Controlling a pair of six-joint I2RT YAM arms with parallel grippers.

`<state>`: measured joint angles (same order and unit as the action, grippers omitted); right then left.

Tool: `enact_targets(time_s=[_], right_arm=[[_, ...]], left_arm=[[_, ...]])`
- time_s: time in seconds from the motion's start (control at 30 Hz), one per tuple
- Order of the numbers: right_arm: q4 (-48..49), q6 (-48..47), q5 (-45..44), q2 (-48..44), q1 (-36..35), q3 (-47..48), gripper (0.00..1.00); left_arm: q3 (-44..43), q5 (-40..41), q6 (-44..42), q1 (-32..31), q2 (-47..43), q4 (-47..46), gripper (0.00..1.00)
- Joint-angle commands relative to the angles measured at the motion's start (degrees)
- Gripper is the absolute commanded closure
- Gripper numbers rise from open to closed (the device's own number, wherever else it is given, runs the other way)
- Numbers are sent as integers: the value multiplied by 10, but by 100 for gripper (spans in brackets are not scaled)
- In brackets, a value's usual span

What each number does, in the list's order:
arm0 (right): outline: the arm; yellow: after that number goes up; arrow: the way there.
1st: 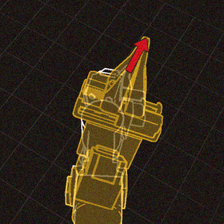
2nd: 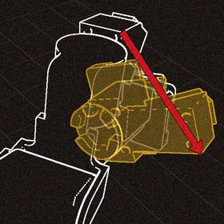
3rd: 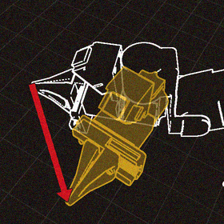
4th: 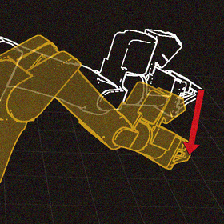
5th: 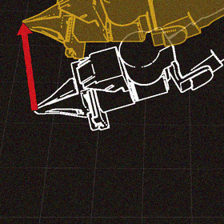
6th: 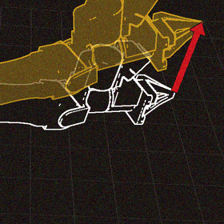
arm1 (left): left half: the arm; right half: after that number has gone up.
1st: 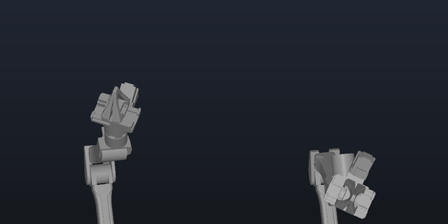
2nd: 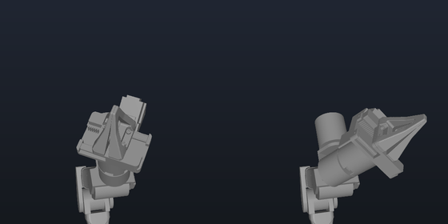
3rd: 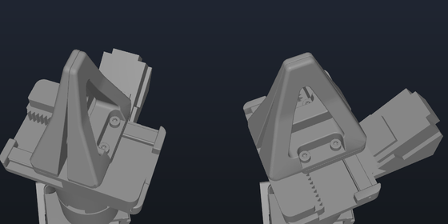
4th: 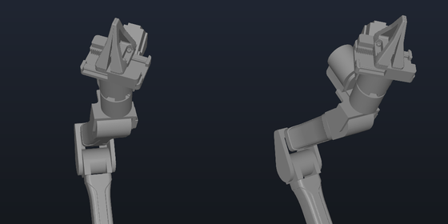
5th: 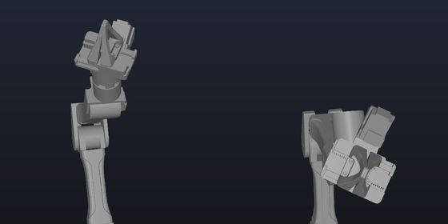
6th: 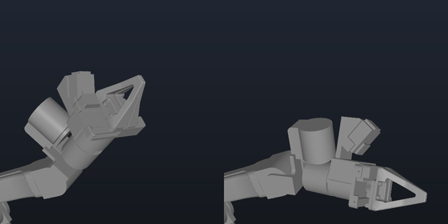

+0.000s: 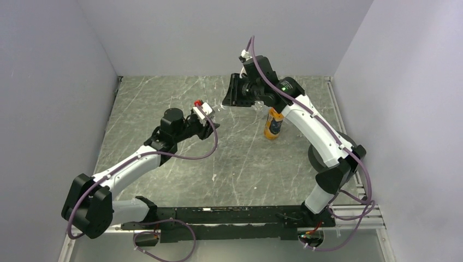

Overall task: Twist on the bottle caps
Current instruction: Screw the bottle cap onto the plastic bottle.

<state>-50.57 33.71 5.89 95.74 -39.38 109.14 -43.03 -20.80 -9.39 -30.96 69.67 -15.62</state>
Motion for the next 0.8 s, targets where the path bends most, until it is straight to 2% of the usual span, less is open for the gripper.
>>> enact_targets(time_s=[0.0,0.17,0.33,0.6,0.77], right_arm=[[-27,25,48,-8,-13,10,59],[-41,7,37,-32,-3,25,21],[-46,-42,28,-79,1,20,1],[-50,-201,113,-187,0,-43,0],[-73,-278,178,-224,-9,-63,3]], left_arm=[[-21,-12,-3,-12,-25,-121,100],[0,-48,9,-12,-44,-79,100],[14,-113,34,-10,-59,-33,100],[-55,-392,48,2,-32,135,100],[-60,-516,76,3,-23,146,100]])
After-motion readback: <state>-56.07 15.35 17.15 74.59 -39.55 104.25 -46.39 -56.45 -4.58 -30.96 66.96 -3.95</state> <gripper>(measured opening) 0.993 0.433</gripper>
